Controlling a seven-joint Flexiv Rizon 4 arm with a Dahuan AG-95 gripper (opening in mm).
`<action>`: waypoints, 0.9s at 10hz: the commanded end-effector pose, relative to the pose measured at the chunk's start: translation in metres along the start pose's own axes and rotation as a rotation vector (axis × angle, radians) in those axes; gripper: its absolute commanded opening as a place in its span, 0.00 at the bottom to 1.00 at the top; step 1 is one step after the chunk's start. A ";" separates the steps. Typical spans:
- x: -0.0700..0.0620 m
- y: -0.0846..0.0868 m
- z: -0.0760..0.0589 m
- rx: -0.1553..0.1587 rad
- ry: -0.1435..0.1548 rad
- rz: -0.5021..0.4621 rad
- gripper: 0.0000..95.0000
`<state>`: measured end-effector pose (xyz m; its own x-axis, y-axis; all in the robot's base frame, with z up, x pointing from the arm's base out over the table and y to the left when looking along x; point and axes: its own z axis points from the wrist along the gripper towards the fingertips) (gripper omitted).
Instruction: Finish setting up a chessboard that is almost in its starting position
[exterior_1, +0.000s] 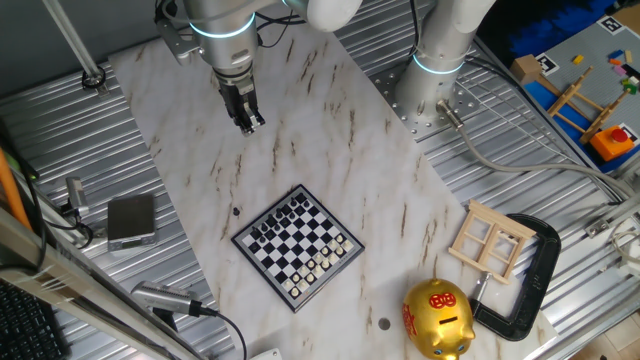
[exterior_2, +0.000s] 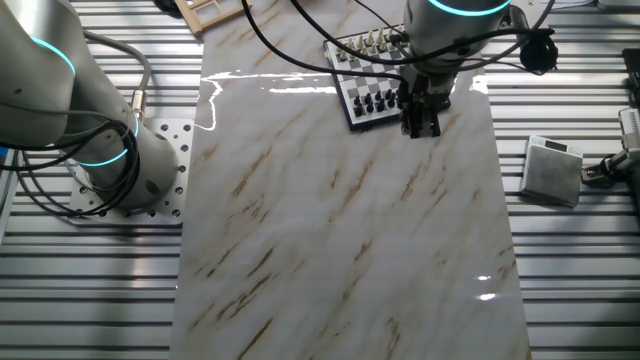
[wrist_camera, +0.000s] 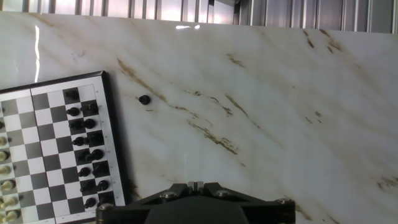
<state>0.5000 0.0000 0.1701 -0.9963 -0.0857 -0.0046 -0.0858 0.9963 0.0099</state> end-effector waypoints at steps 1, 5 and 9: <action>0.000 0.000 0.000 0.001 0.001 0.000 0.00; 0.000 0.001 -0.001 0.001 0.008 0.010 0.00; 0.000 0.001 -0.001 0.001 0.007 0.010 0.00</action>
<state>0.5000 0.0005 0.1712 -0.9971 -0.0761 0.0019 -0.0761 0.9971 0.0094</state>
